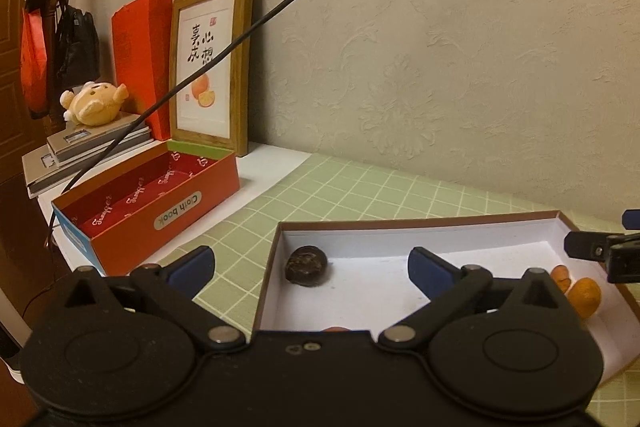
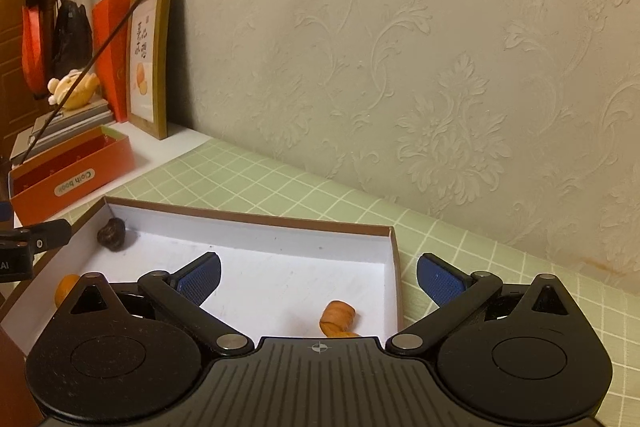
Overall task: Organize fruits
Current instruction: 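Open the left tool over the box while the right tool opens releasing the cake, then move the left tool to the loose fruit and grasp a small orange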
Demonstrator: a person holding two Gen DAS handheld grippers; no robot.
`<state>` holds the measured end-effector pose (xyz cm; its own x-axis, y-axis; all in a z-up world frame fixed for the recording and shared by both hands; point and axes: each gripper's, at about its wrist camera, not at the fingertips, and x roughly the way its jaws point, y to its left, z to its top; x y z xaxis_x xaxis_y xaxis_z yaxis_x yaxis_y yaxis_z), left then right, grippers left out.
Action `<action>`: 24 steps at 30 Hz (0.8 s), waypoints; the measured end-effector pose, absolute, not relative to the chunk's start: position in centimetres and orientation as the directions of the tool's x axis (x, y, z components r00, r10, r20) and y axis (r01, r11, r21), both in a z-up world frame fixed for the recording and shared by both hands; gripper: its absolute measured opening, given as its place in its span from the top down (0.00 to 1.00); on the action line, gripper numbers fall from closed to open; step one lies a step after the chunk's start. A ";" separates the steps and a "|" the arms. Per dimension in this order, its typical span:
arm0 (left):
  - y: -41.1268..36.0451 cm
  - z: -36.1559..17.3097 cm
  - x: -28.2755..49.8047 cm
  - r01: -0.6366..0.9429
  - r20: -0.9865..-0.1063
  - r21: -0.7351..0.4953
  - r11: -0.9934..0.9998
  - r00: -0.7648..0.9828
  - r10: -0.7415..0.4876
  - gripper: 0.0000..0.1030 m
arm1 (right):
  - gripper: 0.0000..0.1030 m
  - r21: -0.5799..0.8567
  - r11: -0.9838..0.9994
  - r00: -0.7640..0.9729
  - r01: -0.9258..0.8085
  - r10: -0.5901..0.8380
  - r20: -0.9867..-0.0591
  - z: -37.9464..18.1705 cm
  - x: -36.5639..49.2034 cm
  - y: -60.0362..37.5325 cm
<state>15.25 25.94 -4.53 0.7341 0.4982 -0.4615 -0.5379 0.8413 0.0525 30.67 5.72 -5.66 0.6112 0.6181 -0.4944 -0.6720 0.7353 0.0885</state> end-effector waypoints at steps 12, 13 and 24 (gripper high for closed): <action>20.1 -2.4 10.9 -0.445 -0.420 0.069 0.893 0.799 0.430 0.06 | 0.00 0.103 0.755 0.645 -0.648 0.615 -0.454 -3.0 25.7 -1.7; 19.6 -2.5 10.4 -0.436 -0.426 0.054 0.898 0.804 0.415 0.06 | 0.00 0.104 0.762 0.651 -0.639 0.607 -0.456 -3.0 25.2 -2.6; 13.1 -1.2 9.6 -0.337 -0.369 0.034 0.941 0.871 0.325 0.06 | 0.00 0.088 0.856 0.759 -0.509 0.495 -0.423 -1.8 21.5 -11.5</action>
